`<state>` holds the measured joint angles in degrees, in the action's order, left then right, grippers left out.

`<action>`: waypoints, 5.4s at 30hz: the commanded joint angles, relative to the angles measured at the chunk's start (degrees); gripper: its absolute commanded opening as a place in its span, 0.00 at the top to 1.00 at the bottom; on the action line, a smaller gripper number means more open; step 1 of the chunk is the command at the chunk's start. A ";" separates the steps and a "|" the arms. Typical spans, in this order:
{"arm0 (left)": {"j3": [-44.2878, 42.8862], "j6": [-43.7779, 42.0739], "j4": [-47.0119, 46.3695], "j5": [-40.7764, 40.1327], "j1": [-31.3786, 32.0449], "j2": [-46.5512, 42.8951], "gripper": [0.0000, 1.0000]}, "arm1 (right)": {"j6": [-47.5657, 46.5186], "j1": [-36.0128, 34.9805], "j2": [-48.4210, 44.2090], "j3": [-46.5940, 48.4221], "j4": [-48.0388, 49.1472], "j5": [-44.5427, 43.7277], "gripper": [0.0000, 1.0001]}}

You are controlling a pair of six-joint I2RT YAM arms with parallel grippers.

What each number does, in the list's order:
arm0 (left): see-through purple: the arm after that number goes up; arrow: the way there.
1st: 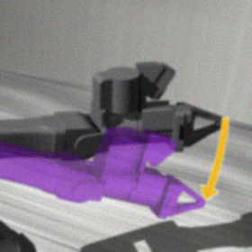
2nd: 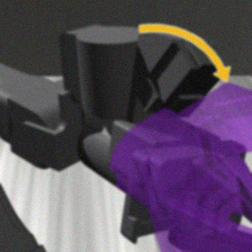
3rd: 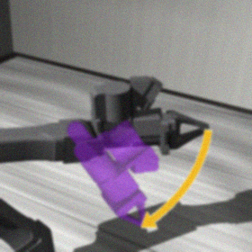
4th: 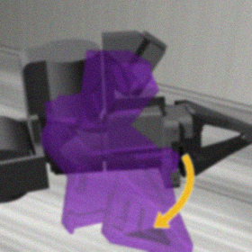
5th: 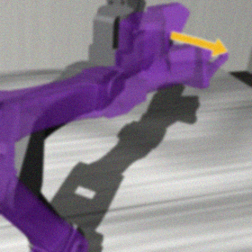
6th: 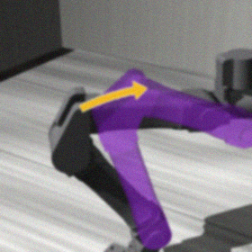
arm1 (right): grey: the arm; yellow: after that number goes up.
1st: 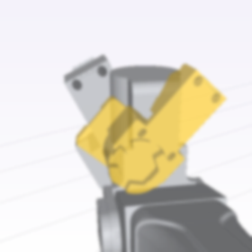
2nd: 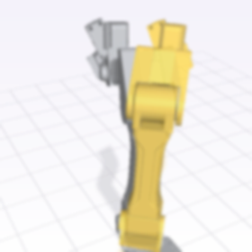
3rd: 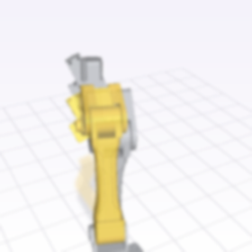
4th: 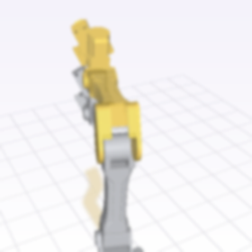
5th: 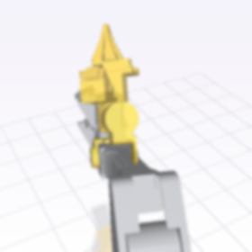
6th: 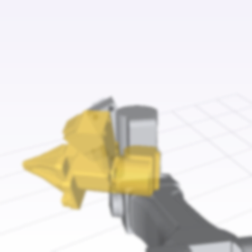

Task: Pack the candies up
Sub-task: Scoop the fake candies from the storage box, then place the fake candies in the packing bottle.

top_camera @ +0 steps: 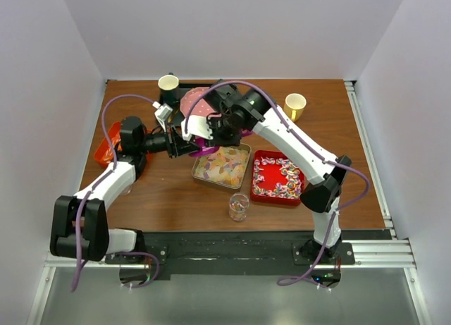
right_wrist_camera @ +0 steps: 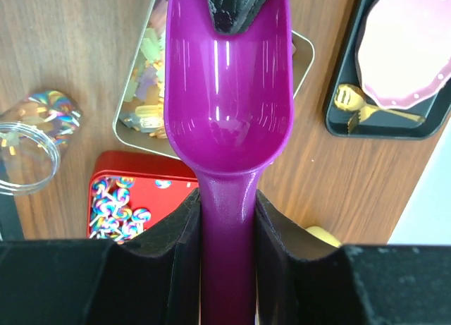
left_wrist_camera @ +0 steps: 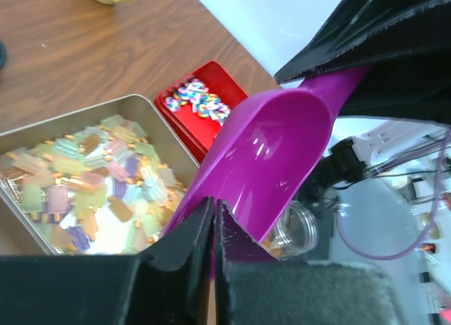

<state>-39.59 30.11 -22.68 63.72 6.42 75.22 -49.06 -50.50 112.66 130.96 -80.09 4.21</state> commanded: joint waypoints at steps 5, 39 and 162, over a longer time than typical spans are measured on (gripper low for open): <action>-2.16 -18.23 20.56 -17.55 -0.53 -7.25 0.53 | -8.32 6.37 -7.99 -15.97 -2.70 -6.83 1.00; 7.60 -0.49 6.07 -31.73 1.23 15.92 0.46 | 6.60 9.02 7.31 -18.89 -10.96 -19.32 1.00; -11.65 -22.64 32.17 -19.07 -9.93 1.07 0.44 | -23.19 -2.32 -31.01 -51.06 -10.61 -24.50 1.00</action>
<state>-50.57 7.88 10.83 45.08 -2.63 78.96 -70.94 -50.87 83.48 80.86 -76.88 -11.84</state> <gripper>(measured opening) 0.563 0.306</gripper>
